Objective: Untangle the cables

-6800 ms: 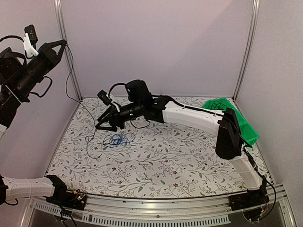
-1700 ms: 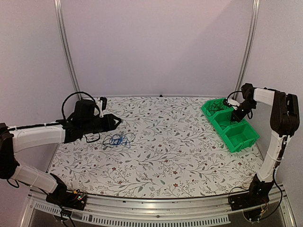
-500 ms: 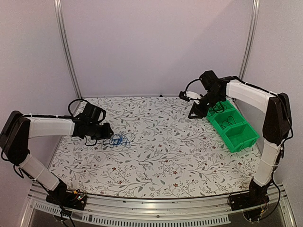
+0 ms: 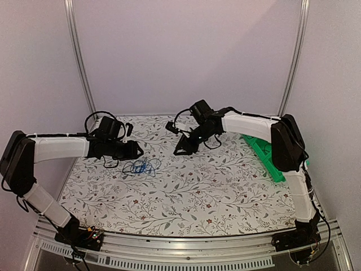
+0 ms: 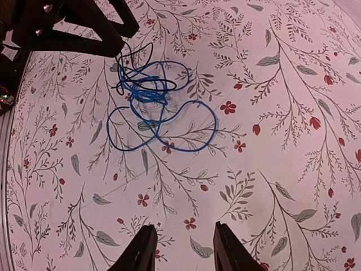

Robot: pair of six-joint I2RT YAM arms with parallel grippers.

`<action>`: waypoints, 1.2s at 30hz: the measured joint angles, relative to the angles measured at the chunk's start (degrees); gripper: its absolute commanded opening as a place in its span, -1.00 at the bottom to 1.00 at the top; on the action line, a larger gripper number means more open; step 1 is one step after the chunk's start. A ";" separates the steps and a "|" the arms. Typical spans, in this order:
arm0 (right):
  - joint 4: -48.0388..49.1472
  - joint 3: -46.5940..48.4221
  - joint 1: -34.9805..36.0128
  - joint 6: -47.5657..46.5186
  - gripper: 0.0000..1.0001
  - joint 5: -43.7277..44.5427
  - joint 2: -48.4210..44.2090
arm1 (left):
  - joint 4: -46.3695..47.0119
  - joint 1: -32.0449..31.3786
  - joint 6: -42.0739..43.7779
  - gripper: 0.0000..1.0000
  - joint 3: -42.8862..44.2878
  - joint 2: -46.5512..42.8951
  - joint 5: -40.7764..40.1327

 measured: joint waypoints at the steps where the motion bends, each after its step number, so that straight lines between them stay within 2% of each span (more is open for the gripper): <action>1: 0.09 0.63 0.28 0.52 -0.23 -0.48 0.98 | -0.37 0.00 0.44 -0.19 0.87 0.74 0.15; 12: 0.59 0.83 0.26 3.19 -0.21 -2.21 2.58 | -3.30 -0.02 3.23 -0.37 4.11 8.85 6.47; 18: 1.01 0.83 0.26 3.74 -0.20 -2.99 2.58 | -3.17 -0.02 4.61 -1.00 4.87 10.29 10.27; 22: 2.16 1.22 0.37 4.96 -0.07 -3.85 3.34 | -3.23 -0.04 4.66 -1.00 5.16 10.40 11.34; 26: 4.68 1.40 0.94 6.99 0.16 -4.28 4.66 | -3.67 -0.07 4.44 -1.00 5.27 8.59 11.13; 36: 14.32 7.89 5.46 13.97 0.51 -7.04 8.96 | -5.86 -0.07 3.15 -1.00 5.31 -6.47 10.86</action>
